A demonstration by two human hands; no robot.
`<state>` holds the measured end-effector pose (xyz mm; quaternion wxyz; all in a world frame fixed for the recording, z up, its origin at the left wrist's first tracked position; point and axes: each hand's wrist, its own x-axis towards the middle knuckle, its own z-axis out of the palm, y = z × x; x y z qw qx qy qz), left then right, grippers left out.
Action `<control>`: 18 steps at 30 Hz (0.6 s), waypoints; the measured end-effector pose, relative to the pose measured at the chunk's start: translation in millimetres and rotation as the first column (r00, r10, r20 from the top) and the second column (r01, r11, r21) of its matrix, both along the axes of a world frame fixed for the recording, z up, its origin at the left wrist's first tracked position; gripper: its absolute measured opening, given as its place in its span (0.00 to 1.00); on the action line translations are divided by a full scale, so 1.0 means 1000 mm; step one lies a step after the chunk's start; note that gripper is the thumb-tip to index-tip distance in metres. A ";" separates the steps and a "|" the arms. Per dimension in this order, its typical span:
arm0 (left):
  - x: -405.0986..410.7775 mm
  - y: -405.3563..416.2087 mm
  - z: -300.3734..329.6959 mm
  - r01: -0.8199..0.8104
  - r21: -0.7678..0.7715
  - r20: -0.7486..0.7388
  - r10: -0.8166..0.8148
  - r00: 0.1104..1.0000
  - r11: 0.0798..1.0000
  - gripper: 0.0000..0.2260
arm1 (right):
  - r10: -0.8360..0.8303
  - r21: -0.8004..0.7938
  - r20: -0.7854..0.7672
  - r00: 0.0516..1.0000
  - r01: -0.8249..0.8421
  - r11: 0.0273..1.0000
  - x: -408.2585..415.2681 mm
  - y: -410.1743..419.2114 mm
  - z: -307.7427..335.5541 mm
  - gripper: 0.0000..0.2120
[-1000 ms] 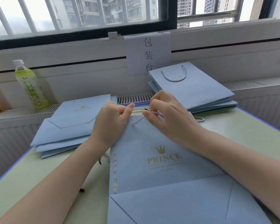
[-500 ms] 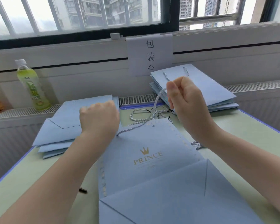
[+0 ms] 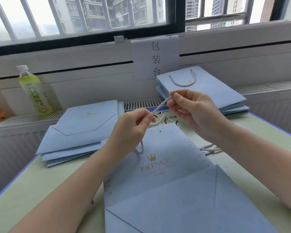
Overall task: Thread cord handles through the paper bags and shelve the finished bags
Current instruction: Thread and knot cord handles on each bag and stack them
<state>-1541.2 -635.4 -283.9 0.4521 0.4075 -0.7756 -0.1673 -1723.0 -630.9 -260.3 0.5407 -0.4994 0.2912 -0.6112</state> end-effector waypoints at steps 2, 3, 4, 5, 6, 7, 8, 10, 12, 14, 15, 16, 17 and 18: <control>0.000 0.000 0.000 0.026 0.058 0.042 -0.029 0.999 0.998 0.12 | 0.060 0.036 0.062 0.996 -0.062 0.997 0.000 -0.002 -0.001 0.05; 0.000 -0.002 -0.003 0.018 0.072 0.086 -0.024 0.996 0.997 0.12 | 0.094 0.053 0.097 0.991 -0.099 0.994 0.000 -0.002 -0.001 0.05; 0.000 -0.004 -0.006 -0.016 0.073 0.159 0.004 0.987 0.997 0.11 | 0.126 0.063 0.125 0.984 -0.135 0.989 0.001 -0.001 -0.001 0.05; 0.000 -0.007 -0.010 -0.063 0.050 0.255 0.048 0.966 0.997 0.10 | 0.150 0.060 0.144 0.978 -0.160 0.985 0.001 0.000 0.000 0.06; 0.000 -0.010 -0.014 -0.105 0.021 0.357 0.090 0.930 0.994 0.09 | 0.165 0.050 0.155 0.974 -0.174 0.983 0.002 0.001 0.000 0.06; 0.000 -0.011 -0.017 -0.131 -0.002 0.444 0.118 0.888 0.991 0.09 | 0.172 0.038 0.161 0.972 -0.180 0.983 0.002 0.002 0.001 0.06; 0.000 -0.011 -0.019 -0.150 -0.008 0.499 0.134 0.856 0.989 0.09 | 0.175 0.030 0.162 0.971 -0.183 0.983 0.002 0.003 0.002 0.06; -0.002 -0.007 -0.018 -0.180 -0.006 0.510 0.157 0.845 0.984 0.11 | 0.143 0.025 0.100 0.985 -0.146 0.989 0.004 0.004 0.002 0.05; -0.004 -0.003 -0.013 -0.201 -0.026 0.477 0.189 0.858 0.979 0.11 | 0.039 0.030 -0.008 0.999 -0.039 0.999 0.005 0.004 0.001 0.03; -0.005 0.000 -0.008 -0.236 -0.017 0.462 0.217 0.860 0.972 0.12 | -0.062 0.033 -0.051 0.997 0.064 0.997 0.005 0.003 -0.001 0.06; -0.005 0.001 -0.006 -0.254 -0.003 0.460 0.227 0.859 0.967 0.12 | -0.090 0.032 -0.060 0.994 0.092 0.995 0.004 0.001 -0.002 0.07; -0.005 0.001 -0.006 -0.270 0.009 0.464 0.235 0.854 0.963 0.12 | -0.093 0.030 -0.069 0.993 0.095 0.995 0.004 0.001 -0.001 0.07; -0.005 0.001 -0.006 -0.285 0.015 0.474 0.244 0.846 0.958 0.12 | -0.074 0.024 -0.078 0.994 0.076 0.997 0.003 0.001 -0.001 0.06; -0.004 0.001 -0.007 -0.303 0.022 0.488 0.254 0.835 0.953 0.12 | -0.037 0.021 -0.088 0.995 0.039 0.999 0.002 0.001 -0.001 0.04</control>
